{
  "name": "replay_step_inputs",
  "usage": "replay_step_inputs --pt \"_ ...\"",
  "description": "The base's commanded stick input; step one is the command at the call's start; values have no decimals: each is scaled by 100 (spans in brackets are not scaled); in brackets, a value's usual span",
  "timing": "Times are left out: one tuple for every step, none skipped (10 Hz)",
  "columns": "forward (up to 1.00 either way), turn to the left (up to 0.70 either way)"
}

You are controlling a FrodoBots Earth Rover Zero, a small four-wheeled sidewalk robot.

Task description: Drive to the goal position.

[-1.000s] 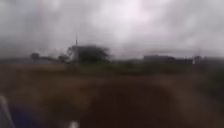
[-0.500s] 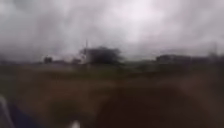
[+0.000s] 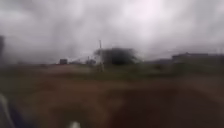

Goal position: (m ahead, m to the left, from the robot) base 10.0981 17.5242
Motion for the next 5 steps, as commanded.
replay_step_inputs --pt "70 0" --pt "70 0" --pt "70 0" --pt "70 0" --pt "70 0"
